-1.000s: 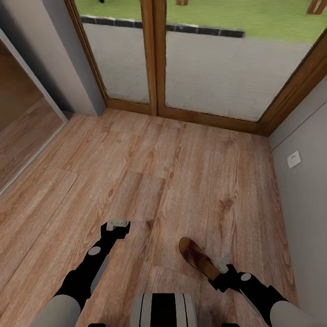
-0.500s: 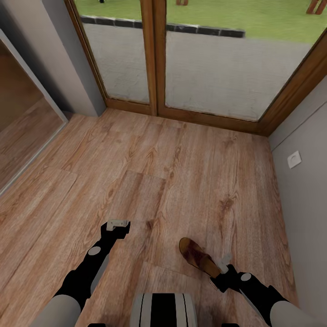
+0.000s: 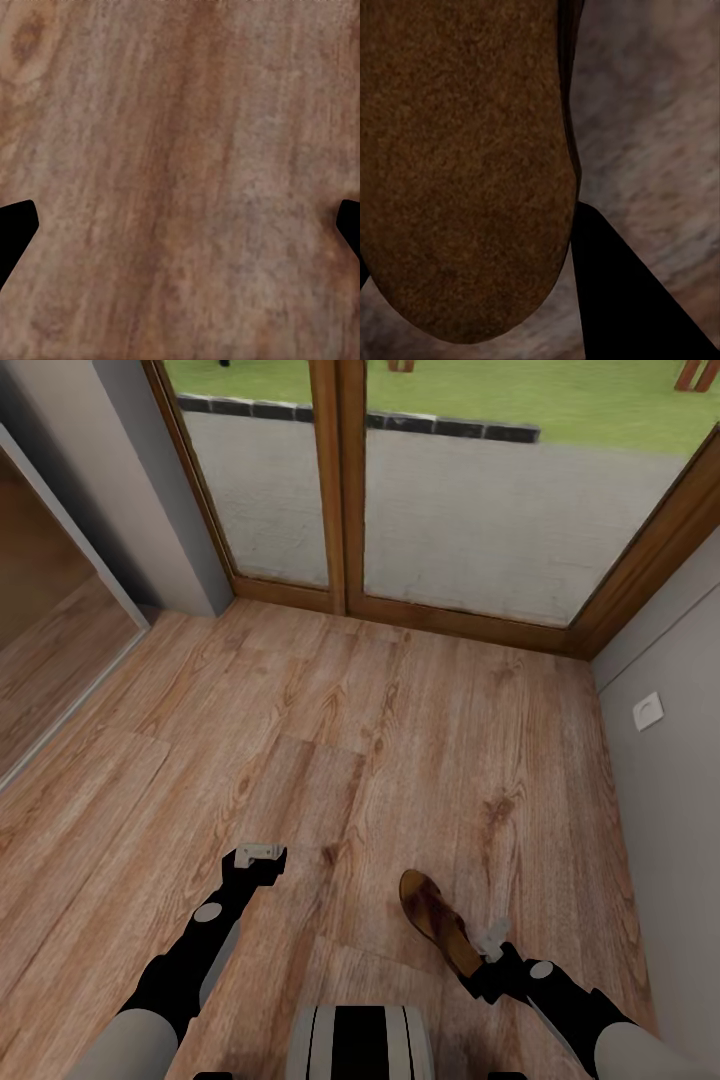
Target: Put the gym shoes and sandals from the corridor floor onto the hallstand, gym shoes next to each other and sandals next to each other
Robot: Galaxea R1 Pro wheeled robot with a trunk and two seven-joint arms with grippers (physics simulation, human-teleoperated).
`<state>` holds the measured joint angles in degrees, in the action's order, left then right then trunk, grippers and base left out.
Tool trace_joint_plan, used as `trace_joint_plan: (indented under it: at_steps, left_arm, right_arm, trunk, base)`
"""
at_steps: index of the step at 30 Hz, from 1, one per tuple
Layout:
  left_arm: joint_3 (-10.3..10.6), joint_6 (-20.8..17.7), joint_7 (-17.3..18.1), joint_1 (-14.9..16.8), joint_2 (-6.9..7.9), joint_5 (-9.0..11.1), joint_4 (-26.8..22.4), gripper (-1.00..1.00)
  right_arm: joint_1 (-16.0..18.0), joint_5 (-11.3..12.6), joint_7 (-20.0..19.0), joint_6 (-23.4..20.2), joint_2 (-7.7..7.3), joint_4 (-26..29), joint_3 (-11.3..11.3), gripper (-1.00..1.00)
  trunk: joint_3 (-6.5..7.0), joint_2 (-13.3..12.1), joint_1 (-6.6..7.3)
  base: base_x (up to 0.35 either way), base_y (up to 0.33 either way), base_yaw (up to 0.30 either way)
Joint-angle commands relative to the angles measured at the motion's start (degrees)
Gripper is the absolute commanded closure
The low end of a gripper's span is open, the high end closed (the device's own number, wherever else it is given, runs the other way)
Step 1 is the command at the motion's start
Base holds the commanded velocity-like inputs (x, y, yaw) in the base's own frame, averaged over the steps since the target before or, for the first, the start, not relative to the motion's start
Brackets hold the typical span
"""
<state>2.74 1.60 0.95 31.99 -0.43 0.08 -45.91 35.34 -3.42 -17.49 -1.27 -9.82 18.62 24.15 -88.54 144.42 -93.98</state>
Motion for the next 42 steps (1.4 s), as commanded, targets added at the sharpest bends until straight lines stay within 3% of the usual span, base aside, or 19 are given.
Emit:
trace_joint_plan:
  at_steps: [1,15,20,23,24,25,26,27,30,35,36,42]
  left_arm:
    - [0.0,0.2,0.1,0.0,0.00,0.0,0.0,-1.00]
    - [0.0,0.1,0.2,0.0,0.08,0.1,0.1,-1.00]
    - [-0.1,-0.2,0.1,0.0,0.16,0.2,0.2,-1.00]
    - [-0.1,-0.3,0.0,-0.1,0.17,0.3,0.2,-1.00]
    - [-0.1,-0.3,0.0,-0.1,0.17,0.3,0.2,-1.00]
    - [-0.1,-0.3,0.0,-0.2,0.17,0.3,0.3,-1.00]
    - [-0.1,-0.4,0.0,-0.3,0.17,0.3,0.3,-1.00]
    - [-0.1,-0.4,0.0,-0.3,0.17,0.3,0.3,-1.00]
    - [-0.1,-0.5,0.0,-0.5,0.17,0.3,0.4,-1.00]
    - [-0.1,-2.6,0.0,-0.5,0.17,0.3,0.4,-1.00]
    - [-0.1,-5.6,0.0,-0.5,0.17,0.3,0.3,-1.00]
    - [0.0,-7.0,0.0,-0.5,-0.10,0.5,0.3,-1.00]
  right_arm:
    - [0.0,-0.1,-0.2,-0.2,-0.04,0.1,0.0,1.00]
    - [0.0,0.2,-0.3,-0.4,-0.04,0.8,-0.1,1.00]
    - [0.0,0.2,-0.3,-1.5,-0.09,10.1,-0.2,1.00]
    - [0.0,0.3,-0.3,-6.4,-0.09,15.1,-1.7,1.00]
    - [0.0,0.3,-0.3,-9.5,-0.06,17.1,-3.2,1.00]
    - [0.0,0.3,-0.3,-14.7,-0.04,20.2,-6.9,1.00]
    - [0.0,0.3,-0.3,-16.4,-0.04,21.3,-8.3,1.00]
    - [0.0,0.3,-0.3,-20.5,0.03,24.4,-12.3,1.00]
    - [0.0,0.2,-0.2,-25.2,0.22,29.3,-17.9,1.00]
    - [0.0,0.2,-0.2,-31.1,0.33,33.9,-22.7,1.00]
    - [0.0,0.2,-0.2,-34.9,0.45,37.1,-26.9,1.00]
    - [0.0,0.2,-0.2,-36.3,0.50,41.5,-28.8,1.00]
  trunk:
    - [-0.03,0.0,0.01]
    - [-0.03,0.0,0.01]
    - [-0.03,0.0,0.01]
    - [-0.03,0.0,0.01]
    - [-0.03,0.0,0.01]
    - [-0.03,0.0,0.01]
    - [-0.03,0.0,0.01]
    - [-0.03,0.0,0.01]
    - [-0.03,0.0,0.01]
    - [-0.03,0.0,0.01]
    - [-0.03,0.0,0.01]
    - [-0.03,0.0,0.01]
  base:
    - [0.000,0.000,0.000]
    - [0.000,0.000,0.000]
    - [0.000,0.000,0.000]
    - [0.000,0.000,0.000]
    - [0.000,0.000,0.000]
    - [0.000,0.000,0.000]
    - [0.000,0.000,0.000]
    - [0.000,0.000,0.000]
    - [0.000,0.000,0.000]
    - [0.000,0.000,0.000]
    - [0.000,0.000,0.000]
    - [0.000,0.000,0.000]
